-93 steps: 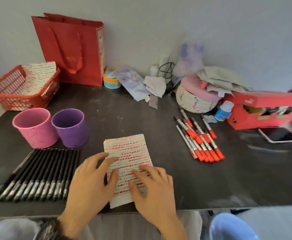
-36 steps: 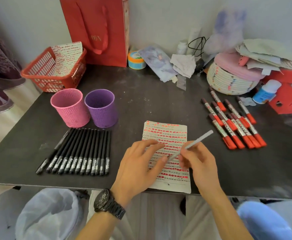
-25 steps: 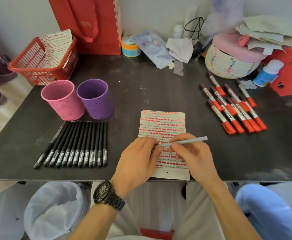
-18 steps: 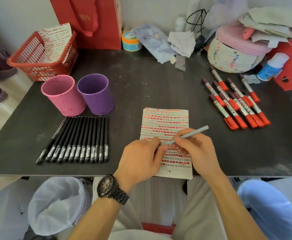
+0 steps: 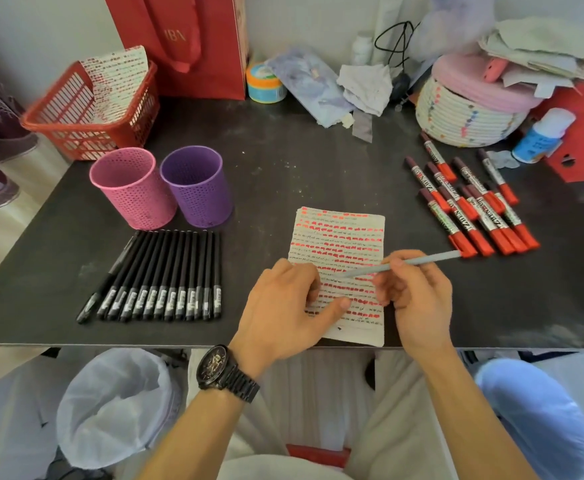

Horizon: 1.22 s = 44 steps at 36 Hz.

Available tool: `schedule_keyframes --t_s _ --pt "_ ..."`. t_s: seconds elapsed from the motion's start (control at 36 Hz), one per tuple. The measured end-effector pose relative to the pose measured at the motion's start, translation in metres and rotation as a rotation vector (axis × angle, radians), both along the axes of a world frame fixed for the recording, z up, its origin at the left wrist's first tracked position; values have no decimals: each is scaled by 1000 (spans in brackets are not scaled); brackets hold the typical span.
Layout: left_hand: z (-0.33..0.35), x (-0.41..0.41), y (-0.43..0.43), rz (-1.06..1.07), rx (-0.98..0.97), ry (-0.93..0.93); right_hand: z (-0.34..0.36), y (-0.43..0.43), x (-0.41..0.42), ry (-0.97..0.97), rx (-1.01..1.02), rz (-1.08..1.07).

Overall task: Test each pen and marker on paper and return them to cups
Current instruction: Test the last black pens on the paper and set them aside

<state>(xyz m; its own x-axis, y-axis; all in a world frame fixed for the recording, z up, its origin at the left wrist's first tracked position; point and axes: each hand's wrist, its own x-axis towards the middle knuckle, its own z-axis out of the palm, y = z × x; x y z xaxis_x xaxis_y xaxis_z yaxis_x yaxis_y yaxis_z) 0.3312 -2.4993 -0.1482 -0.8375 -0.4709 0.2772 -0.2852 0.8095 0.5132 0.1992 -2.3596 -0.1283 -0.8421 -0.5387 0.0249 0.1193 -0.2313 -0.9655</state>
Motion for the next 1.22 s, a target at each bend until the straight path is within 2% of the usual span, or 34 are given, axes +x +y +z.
schedule_keyframes --t_s 0.11,0.25,0.36,0.64,0.89,1.22 --pt "1 0 -6 6 77 -8 2 2 -3 -96 -121 -66" --pt "-2 0 -5 1 48 -64 -1 1 -2 -52 -96 -75" --pt "-1 -1 -2 12 -5 -90 -3 -1 -1 17 13 -135" --pt "-1 -1 1 45 -58 -64 -4 -5 4 109 160 -51" --pt "-2 -1 2 42 -42 -57 -8 -12 13 350 400 -119" --pt "-3 -1 2 41 -22 -45 -18 -11 9 416 487 -131"
